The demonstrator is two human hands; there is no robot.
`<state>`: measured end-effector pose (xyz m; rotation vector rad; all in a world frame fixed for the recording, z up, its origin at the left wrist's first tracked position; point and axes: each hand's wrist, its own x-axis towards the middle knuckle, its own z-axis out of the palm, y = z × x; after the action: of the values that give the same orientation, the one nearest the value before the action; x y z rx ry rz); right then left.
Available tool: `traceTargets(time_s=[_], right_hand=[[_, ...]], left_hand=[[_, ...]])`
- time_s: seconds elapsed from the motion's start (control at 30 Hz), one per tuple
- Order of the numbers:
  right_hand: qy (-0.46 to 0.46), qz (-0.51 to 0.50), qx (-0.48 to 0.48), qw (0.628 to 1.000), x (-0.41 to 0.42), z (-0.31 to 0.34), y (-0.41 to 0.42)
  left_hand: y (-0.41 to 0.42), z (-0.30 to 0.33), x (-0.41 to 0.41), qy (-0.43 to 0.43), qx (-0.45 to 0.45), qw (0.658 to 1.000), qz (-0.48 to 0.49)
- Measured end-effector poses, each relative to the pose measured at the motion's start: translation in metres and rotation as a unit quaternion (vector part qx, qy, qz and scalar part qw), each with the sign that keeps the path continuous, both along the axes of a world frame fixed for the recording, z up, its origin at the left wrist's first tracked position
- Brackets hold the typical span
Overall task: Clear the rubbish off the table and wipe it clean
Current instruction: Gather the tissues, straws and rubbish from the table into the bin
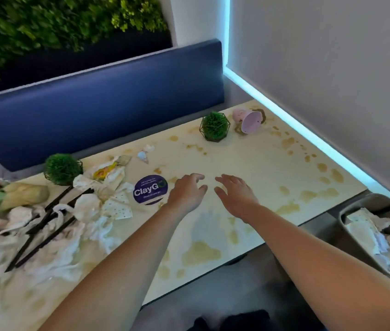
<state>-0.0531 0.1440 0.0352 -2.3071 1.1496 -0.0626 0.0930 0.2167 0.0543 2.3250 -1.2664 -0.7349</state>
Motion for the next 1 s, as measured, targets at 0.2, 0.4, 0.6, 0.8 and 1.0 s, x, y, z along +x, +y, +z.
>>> traceTargets(time_s=[0.2, 0.4, 0.6, 0.8, 1.0], right_hand=[[-0.013, 0.054, 0.022, 0.998, 0.063, -0.007, 0.041], [-0.022, 0.136, 0.044, 0.99, 0.116, -0.012, 0.069], [-0.028, 0.214, 0.063, 0.974, 0.164, -0.019, 0.08], [-0.021, 0.307, 0.083, 0.948, 0.194, -0.033, 0.109], [0.06, 0.388, 0.126, 0.911, 0.196, -0.044, 0.138]], left_hand=[[0.061, -0.008, 0.053, 0.023, -0.024, 0.996, 0.088], [0.108, -0.017, 0.097, 0.007, -0.04, 0.983, 0.178], [0.148, -0.02, 0.125, 0.028, -0.071, 0.95, 0.302], [0.192, -0.028, 0.131, 0.017, -0.092, 0.911, 0.401], [0.239, -0.052, 0.125, 0.033, -0.033, 0.9, 0.433]])
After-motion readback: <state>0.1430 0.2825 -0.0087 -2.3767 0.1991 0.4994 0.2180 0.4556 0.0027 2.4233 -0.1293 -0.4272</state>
